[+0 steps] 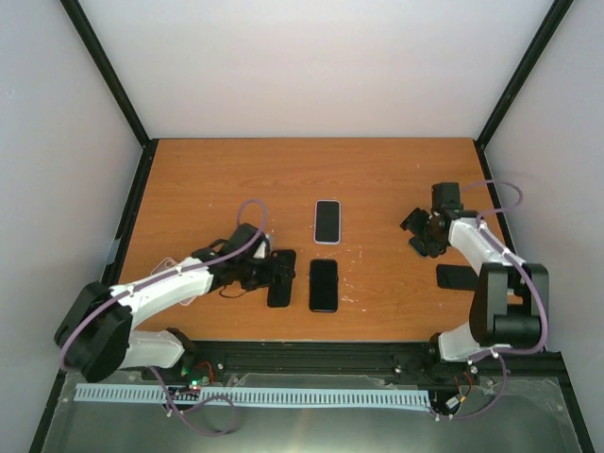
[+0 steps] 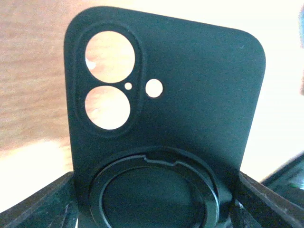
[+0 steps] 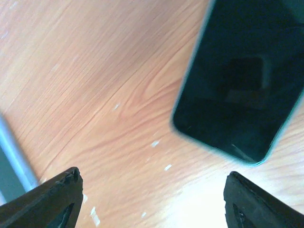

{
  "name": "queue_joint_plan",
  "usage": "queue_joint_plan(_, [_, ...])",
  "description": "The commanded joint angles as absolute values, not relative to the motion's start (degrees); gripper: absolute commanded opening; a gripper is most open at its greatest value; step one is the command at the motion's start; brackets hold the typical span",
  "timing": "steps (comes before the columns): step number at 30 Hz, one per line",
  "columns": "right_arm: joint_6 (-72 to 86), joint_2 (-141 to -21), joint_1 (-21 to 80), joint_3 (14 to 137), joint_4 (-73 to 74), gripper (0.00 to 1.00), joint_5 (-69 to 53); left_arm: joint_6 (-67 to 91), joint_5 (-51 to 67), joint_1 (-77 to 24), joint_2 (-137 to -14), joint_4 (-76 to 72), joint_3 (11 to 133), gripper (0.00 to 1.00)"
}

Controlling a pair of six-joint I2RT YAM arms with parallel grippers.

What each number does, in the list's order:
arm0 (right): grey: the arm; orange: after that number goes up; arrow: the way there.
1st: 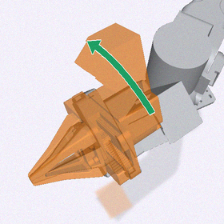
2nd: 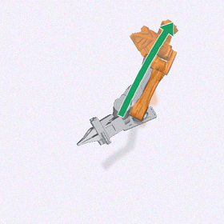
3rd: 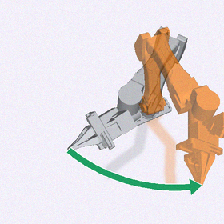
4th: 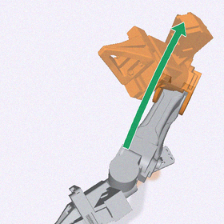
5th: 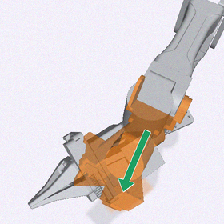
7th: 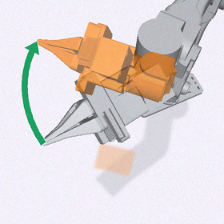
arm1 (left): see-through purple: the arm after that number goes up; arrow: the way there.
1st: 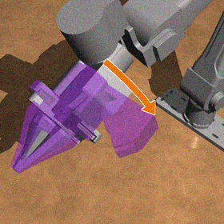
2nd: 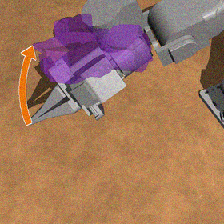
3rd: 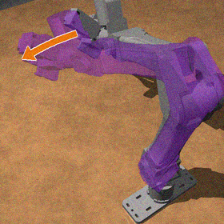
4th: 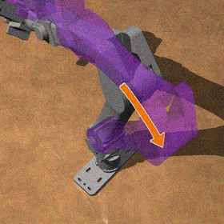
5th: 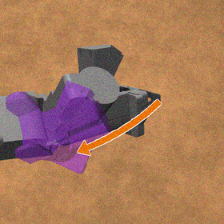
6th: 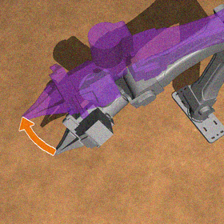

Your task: Put the phone into the phone case

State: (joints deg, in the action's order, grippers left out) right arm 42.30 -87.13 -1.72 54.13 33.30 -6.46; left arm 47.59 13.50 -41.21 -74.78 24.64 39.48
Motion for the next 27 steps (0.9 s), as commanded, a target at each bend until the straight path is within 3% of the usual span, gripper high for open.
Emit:
queue_joint_plan(1, [37.28, -80.40, 2.57, 47.59, 24.67, 0.78, -19.86, 49.08, 32.70, -33.39, -69.71, 9.81, 35.83, 0.70])
queue_joint_plan(7, [40.59, -68.58, 16.30, 35.43, 5.71, 0.74, -33.95, 57.43, 46.63, -27.33, -67.95, -7.11, 31.10, 0.70])
queue_joint_plan(13, [49.85, -60.83, 32.71, 27.41, -14.49, 0.65, -35.66, 59.75, 46.71, -26.43, -67.41, -9.23, 30.16, 0.70])
queue_joint_plan(21, [52.85, -66.63, 44.78, 30.76, -23.94, 0.58, -35.78, 61.57, 46.93, -26.37, -67.26, -11.86, 28.83, 0.70])
queue_joint_plan(27, [52.99, -74.07, 50.59, 35.70, -23.02, 0.50, -33.22, 61.57, 46.76, -26.37, -66.47, -11.56, 28.45, 0.71])
